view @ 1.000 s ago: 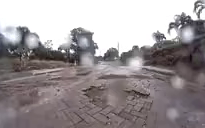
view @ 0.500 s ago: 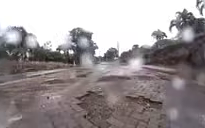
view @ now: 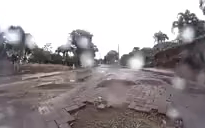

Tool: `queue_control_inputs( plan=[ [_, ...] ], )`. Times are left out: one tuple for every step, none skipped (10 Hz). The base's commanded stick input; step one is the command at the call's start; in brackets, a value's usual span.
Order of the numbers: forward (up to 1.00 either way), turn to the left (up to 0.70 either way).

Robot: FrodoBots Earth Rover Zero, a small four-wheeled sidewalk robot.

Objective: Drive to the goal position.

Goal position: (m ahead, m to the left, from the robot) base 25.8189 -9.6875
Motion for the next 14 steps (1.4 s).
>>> queue_control_inputs(
  plan=[
    [0.00,0.45],
    [0.00,0.45],
    [0.00,0.45],
    [0.00,0.45],
    [0.00,0.45],
    [0.00,0.45],
    [0.00,0.45],
    [0.00,0.45],
    [0.00,0.45],
    [0.00,0.45],
    [0.00,0.45],
    [0.00,0.45],
    [0.00,0.45],
    [0.00,0.32]
  ],
)
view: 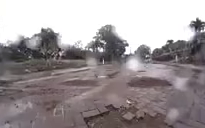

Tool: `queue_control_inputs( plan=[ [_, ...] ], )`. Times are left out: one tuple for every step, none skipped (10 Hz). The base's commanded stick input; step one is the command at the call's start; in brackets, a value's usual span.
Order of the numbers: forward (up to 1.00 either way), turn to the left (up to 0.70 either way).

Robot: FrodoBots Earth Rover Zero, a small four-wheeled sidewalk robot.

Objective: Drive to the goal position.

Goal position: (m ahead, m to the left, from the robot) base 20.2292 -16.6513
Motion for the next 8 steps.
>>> queue_control_inputs(
  plan=[
    [0.00,0.00],
    [0.00,0.00],
    [0.00,0.00],
    [0.00,0.00],
    [0.00,0.00],
    [0.00,0.00],
    [0.00,0.00],
    [0.00,0.00]
  ],
)
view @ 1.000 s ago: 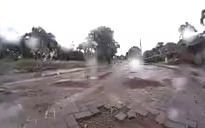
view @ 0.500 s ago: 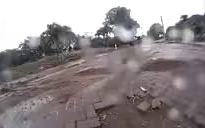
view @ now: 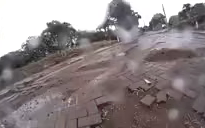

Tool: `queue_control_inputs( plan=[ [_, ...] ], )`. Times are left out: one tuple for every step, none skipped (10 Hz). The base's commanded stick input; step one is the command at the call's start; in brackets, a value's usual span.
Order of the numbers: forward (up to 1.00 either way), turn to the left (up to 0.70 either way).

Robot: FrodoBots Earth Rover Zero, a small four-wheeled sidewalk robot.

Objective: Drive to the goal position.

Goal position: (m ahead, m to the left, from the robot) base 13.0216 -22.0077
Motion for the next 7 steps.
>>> queue_control_inputs(
  plan=[
    [0.00,0.00],
    [0.59,0.00],
    [0.85,0.00],
    [0.85,0.00],
    [0.85,0.00],
    [0.85,0.00],
    [0.85,0.00]
  ],
)
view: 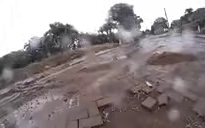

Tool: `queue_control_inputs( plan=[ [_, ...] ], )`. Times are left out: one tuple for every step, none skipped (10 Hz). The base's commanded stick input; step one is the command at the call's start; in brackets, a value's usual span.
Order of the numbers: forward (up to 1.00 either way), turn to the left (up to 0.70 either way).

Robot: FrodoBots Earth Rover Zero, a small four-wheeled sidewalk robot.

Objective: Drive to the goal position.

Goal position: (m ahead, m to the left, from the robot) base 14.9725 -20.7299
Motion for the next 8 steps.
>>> queue_control_inputs(
  plan=[
    [0.85,0.00],
    [0.85,0.00],
    [0.85,0.00],
    [0.85,0.00],
    [0.85,0.00],
    [0.85,0.00],
    [0.85,0.00],
    [0.85,0.00]
  ],
)
